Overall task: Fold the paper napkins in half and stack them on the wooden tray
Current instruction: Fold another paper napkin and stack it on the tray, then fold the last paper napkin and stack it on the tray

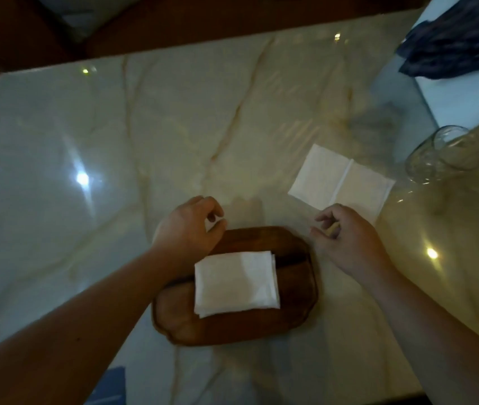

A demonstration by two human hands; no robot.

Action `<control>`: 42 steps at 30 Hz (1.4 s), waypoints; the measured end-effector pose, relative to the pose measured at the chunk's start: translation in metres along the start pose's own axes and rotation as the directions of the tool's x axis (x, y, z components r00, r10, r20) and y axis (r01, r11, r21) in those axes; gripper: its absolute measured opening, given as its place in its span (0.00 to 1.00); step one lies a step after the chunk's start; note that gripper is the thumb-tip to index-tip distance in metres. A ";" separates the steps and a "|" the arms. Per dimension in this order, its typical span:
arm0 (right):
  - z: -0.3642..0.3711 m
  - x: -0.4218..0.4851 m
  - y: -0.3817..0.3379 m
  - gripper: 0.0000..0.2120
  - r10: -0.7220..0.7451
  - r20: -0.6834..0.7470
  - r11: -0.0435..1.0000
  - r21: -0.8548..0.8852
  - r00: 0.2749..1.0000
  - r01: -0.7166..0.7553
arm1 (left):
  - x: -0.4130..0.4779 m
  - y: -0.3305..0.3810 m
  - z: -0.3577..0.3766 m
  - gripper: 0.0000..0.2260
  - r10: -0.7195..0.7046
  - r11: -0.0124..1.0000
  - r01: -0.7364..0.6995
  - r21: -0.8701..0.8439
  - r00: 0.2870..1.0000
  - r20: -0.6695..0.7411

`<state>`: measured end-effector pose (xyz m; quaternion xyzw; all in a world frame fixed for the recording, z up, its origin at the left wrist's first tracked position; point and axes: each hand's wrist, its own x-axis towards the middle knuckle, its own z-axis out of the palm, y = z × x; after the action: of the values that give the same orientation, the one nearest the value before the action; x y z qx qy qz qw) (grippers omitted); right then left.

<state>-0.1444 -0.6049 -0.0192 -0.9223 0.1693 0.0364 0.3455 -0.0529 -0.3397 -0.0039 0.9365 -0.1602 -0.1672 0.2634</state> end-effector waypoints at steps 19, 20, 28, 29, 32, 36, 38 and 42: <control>-0.044 0.021 0.082 0.15 0.370 -0.163 0.907 -0.151 0.915 -0.394 | 0.135 0.117 0.079 0.17 0.001 0.940 -0.047 0.337 0.991 0.136; -0.045 0.023 0.082 0.14 0.378 -0.158 0.903 -0.156 0.912 -0.401 | 0.136 0.119 0.082 0.17 0.007 0.926 -0.058 0.373 0.991 0.137; -0.048 0.027 0.085 0.05 0.341 -0.111 0.924 -0.144 0.934 -0.354 | 0.127 0.126 0.084 0.10 -0.010 0.889 -0.062 0.454 0.988 0.155; -0.048 0.027 0.084 0.05 0.316 -0.122 0.934 -0.137 0.941 -0.331 | 0.123 0.124 0.081 0.09 -0.013 0.895 -0.061 0.442 0.987 0.163; -0.050 0.031 0.081 0.06 0.230 -0.175 0.964 -0.092 0.957 -0.249 | 0.106 0.121 0.075 0.09 0.015 0.905 -0.087 0.415 0.985 0.173; -0.052 0.049 0.068 0.05 0.160 -0.175 0.987 0.009 0.971 -0.161 | 0.077 0.116 0.070 0.09 0.044 0.906 -0.119 0.406 0.981 0.189; -0.053 0.063 0.059 0.04 0.119 -0.166 0.993 0.039 0.979 -0.115 | 0.065 0.114 0.073 0.09 0.040 0.913 -0.119 0.390 0.978 0.204; -0.053 0.093 0.038 0.03 -0.005 -0.128 1.000 0.017 0.992 0.008 | 0.051 0.115 0.079 0.12 0.038 0.909 -0.129 0.396 0.973 0.228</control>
<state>-0.0729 -0.6929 -0.0196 -0.9202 0.1884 -0.0253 0.3423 -0.0633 -0.4878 -0.0164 0.9393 -0.2593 -0.2189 0.0499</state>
